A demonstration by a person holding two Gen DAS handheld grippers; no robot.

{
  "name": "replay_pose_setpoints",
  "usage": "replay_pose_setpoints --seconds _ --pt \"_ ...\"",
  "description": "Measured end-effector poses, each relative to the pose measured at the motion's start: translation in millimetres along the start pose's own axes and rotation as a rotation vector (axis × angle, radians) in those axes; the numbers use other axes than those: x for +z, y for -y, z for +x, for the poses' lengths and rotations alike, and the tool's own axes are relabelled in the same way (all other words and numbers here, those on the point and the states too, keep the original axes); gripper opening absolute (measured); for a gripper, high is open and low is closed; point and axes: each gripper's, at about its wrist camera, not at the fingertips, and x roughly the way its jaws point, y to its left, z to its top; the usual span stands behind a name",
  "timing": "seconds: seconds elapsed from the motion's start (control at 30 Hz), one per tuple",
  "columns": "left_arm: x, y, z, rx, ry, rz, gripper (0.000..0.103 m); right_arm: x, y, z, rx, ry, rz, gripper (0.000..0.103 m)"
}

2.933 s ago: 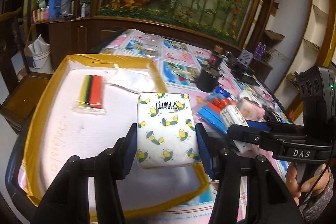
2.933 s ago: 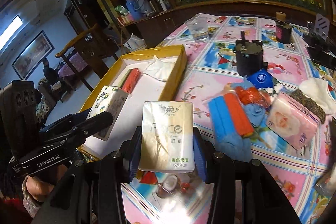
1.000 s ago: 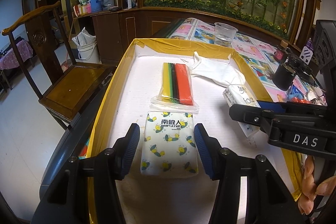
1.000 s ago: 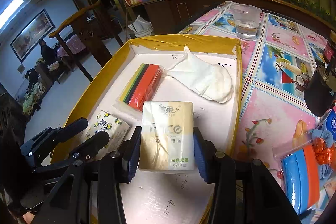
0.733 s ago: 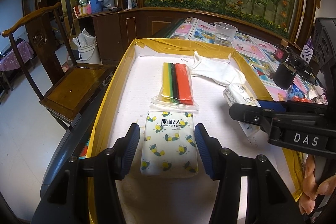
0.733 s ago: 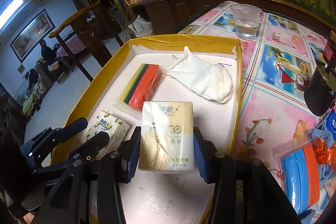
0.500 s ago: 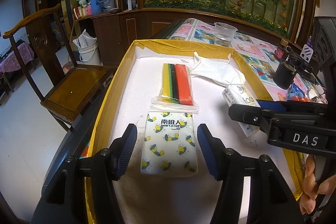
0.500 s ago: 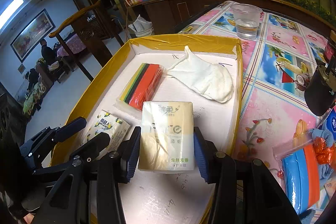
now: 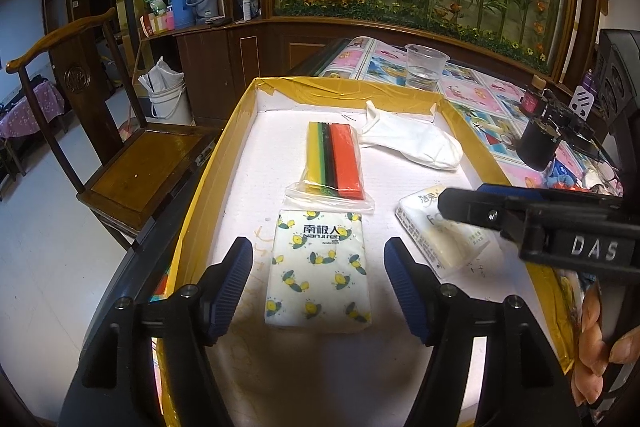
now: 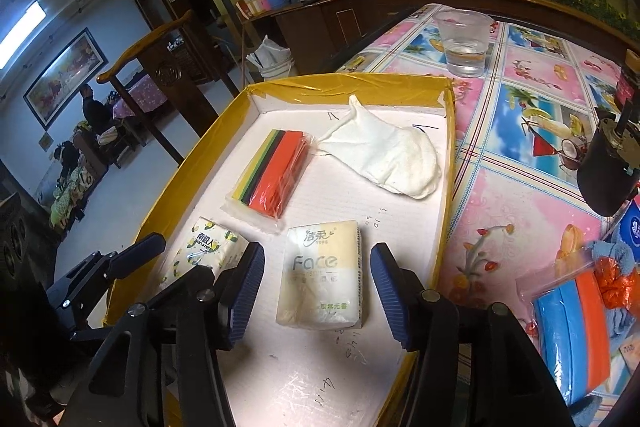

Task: Organize soft objects
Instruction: 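Withdraw both grippers from the tray toward the items on the table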

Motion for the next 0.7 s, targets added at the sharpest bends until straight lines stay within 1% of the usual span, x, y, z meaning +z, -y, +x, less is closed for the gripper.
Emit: replay_pose_setpoints --seconds 0.13,0.4,0.47,0.6,0.7 --pt "-0.7 3.6 -10.2 -0.004 0.011 0.012 0.073 0.3 9.7 -14.8 0.013 0.034 0.024 0.062" --pt "3.8 11.3 -24.1 -0.009 0.03 0.039 0.075 -7.6 37.5 -50.3 0.048 0.089 0.083 0.063" --pt "4.2 19.5 -25.0 -0.007 0.033 0.052 0.076 -9.6 43.2 -58.5 0.078 0.099 0.096 0.063" --pt "4.0 32.7 -29.1 -0.013 0.034 0.076 0.076 -14.3 50.8 -75.9 0.101 0.128 0.104 0.063" --pt "4.6 42.3 -32.9 -0.027 0.041 0.09 0.077 -16.5 58.4 -89.5 0.084 0.155 0.103 0.063"
